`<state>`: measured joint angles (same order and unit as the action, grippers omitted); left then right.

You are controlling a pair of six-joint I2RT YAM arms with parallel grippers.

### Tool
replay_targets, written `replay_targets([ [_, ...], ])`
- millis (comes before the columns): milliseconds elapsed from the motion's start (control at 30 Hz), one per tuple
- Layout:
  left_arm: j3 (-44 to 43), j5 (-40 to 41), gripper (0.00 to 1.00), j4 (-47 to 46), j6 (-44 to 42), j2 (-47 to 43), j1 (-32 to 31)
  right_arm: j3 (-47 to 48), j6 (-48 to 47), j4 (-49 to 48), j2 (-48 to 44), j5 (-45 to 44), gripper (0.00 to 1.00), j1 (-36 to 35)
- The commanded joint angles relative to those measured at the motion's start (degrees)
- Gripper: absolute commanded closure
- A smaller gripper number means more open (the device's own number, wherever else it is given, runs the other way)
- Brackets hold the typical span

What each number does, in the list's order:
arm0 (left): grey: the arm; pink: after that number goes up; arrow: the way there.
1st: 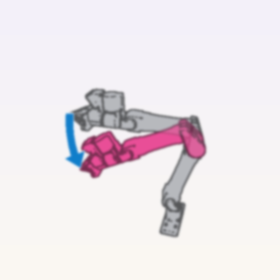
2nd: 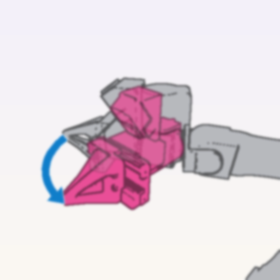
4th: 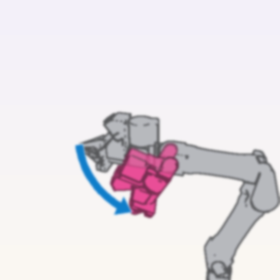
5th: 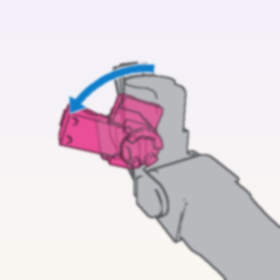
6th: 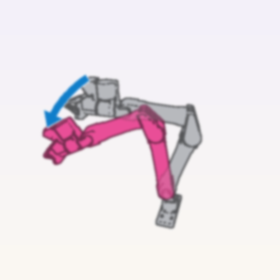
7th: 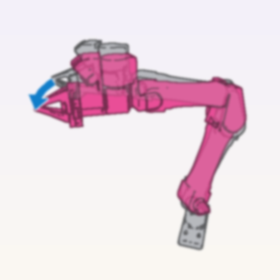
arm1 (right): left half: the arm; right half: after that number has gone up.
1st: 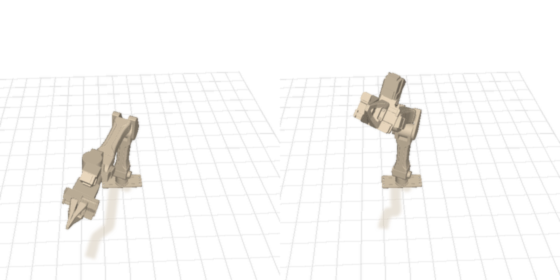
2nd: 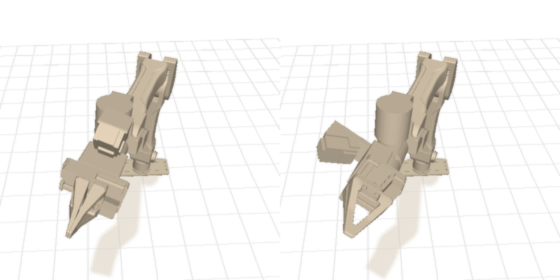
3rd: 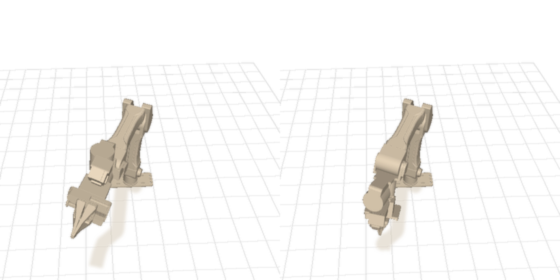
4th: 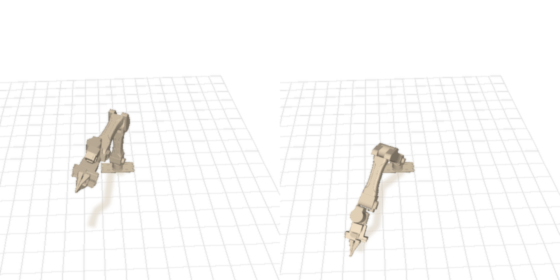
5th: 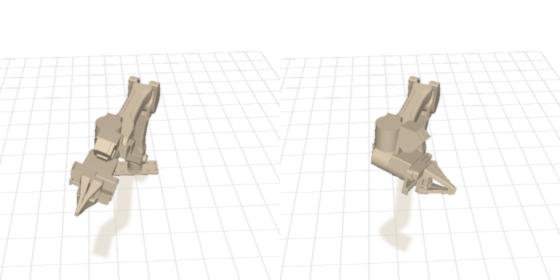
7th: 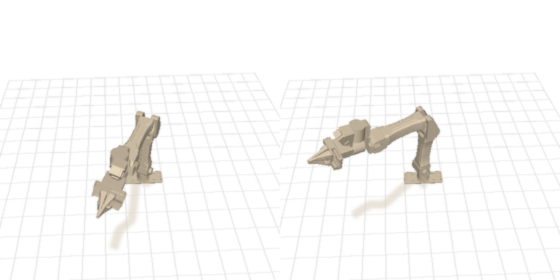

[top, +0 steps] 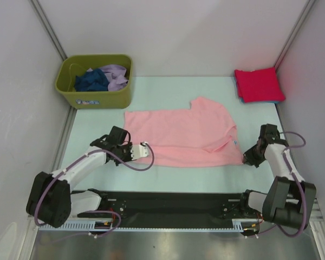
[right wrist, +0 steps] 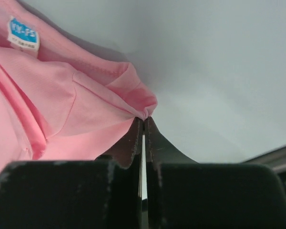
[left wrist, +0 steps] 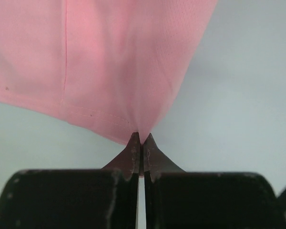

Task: Fold and stack the t-shirts
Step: Fold the tshirt

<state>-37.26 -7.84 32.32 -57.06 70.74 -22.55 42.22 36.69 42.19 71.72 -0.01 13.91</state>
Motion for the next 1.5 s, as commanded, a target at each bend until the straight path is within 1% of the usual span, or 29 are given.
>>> replay_targets([
  [0, 1.12, -6.75, 1.0, 12.06, -0.42, -5.08, -0.92, -5.82, 9.52, 7.36, -6.23, -2.09, 1.0, 0.41],
  [200, 2.45, -6.93, 1.0, 17.51, -1.3, -10.26, -1.8, -8.82, 15.43, 12.89, -14.85, -5.25, 1.0, 0.5],
  [300, 1.84, -9.99, 1.0, 22.43, -1.48, -12.81, -1.98, -8.82, 16.31, 15.46, -20.12, -4.65, 1.0, 0.5],
  [367, 2.01, -11.15, 0.99, 23.76, -1.56, -13.43, -2.06, -8.64, 19.64, 16.95, -22.75, -5.17, 1.0, 0.5],
  [400, 2.1, -11.24, 0.96, 23.85, -1.91, -13.44, -2.06, -8.38, 20.52, 17.13, -23.2, -5.52, 1.0, 0.5],
  [433, 2.19, -10.11, 0.81, 22.98, -1.92, -13.0, -2.15, -7.68, 20.7, 16.87, -23.47, -5.7, 0.88, 0.5],
  [467, 2.19, -9.22, 0.48, 22.53, -1.83, -12.65, -2.06, -7.15, 20.44, 16.35, -23.38, -6.22, 0.76, 0.5],
  [533, 0.52, -5.64, 0.33, 22.27, -2.36, -11.33, -1.8, -3.4, 19.57, 16.17, -22.34, -7.89, 0.49, 0.5],
  [600, -3.58, -3.95, 0.29, 21.83, -2.88, -10.89, -0.4, 0.74, 16.15, 14.33, -19.97, -10.62, 0.42, 0.5],
  [667, -9.9, -3.94, 0.17, 18.67, -1.66, -9.31, 4.25, 8.38, 10.03, 10.39, -17.95, -11.85, 0.37, 0.41],
  [700, -12.38, -5.16, 0.16, 17.44, 0.87, -8.43, 6.35, 10.67, 7.63, 8.54, -15.41, -12.2, 0.28, -0.37],
  [733, -16.75, -8.39, 0.16, 13.69, 3.24, -6.08, 10.46, 15.13, 1.95, 3.73, -14.25, -12.29, 0.23, -1.16],
  [767, -18.36, -9.12, 0.16, 11.04, 6.4, -4.83, 12.24, 16.74, -1.15, 0.55, -12.76, -11.6, 0.22, -2.21],
  [800, -19.51, -9.21, 0.18, 7.8, 14.26, -3.6, 13.65, 18.06, -4.05, -2.53, -9.79, -10.2, 0.22, -3.96],
  [833, -20.22, -8.69, 0.27, 1.59, 18.08, -2.29, 14.63, 19.9, -7.12, -7.78, -7.59, -6.79, 0.24, -4.85],
  [867, -20.57, -7.82, 0.34, -1.26, 21.43, 0.6, 14.64, 23.23, -9.42, -9.57, -5.3, -5.19, 0.25, -5.47],
  [900, -20.84, -7.2, 0.39, -3.38, 25.73, 2.19, 14.55, 25.44, -13.1, -11.15, -2.93, -3.7, 0.28, -6.95],
  [933, -21.28, -6.93, 0.42, -6.53, 27.68, 4.12, 14.55, 27.55, -14.7, -12.3, 3.36, -1.77, 0.31, -7.49],
  [967, -22.76, -6.32, 0.46, -7.69, 29.62, 6.4, 14.55, 29.83, -16.19, -13.18, 6.38, 1.12, 0.34, -8.19],
  [1000, -23.91, -5.1, 0.47, -8.49, 31.81, 10.6, 14.55, 35.77, -19.6, -13.02, 10.33, 1.59, 0.42, -9.33],
  [1033, -25.05, -3.69, 0.48, -9.02, 32.27, 13.0, 14.37, 38.61, -20.94, -12.41, 17.07, 1.77, 0.46, -11.17],
  [1100, -28.3, 0.51, 0.48, -9.2, 32.01, 18.7, 13.85, 47.81, -23.58, -9.95, 24.39, 2.2, 0.55, -13.03],
  [1133, -29.09, 1.5, 0.46, -9.2, 31.75, 20.3, 13.58, 51.26, -25.94, -8.89, 27.56, 3.08, 0.57, -13.73],
  [1167, -30.58, 2.29, 0.44, -9.37, 31.48, 21.71, 13.67, 54.26, -26.92, -7.14, 34.38, 3.7, 0.58, -15.65],
  [1200, -31.03, 3.78, 0.43, -9.64, 30.87, 23.2, 13.41, 57.16, -27.89, -6.0, 37.41, 3.7, 0.58, -16.45],
  [1233, -31.64, 5.79, 0.41, -10.34, 30.61, 25.48, 13.32, 63.63, -30.07, -3.63, 43.88, 2.75, 0.57, -18.29],
  [1367, -35.51, 7.66, 0.4, -9.64, 29.99, 31.47, 13.32, 78.69, -34.48, 2.17, 54.81, 2.47, 0.55, -21.98],
  [1400, -36.13, 7.66, 0.4, -9.55, 29.81, 32.43, 13.32, 81.42, -35.19, 3.49, 59.45, 2.82, 0.54, -22.52],
  [1467, -37.36, 7.66, 0.4, -9.11, 29.2, 34.8, 13.67, 86.77, -36.5, 5.69, 63.0, 3.17, 0.51, -24.1],
])
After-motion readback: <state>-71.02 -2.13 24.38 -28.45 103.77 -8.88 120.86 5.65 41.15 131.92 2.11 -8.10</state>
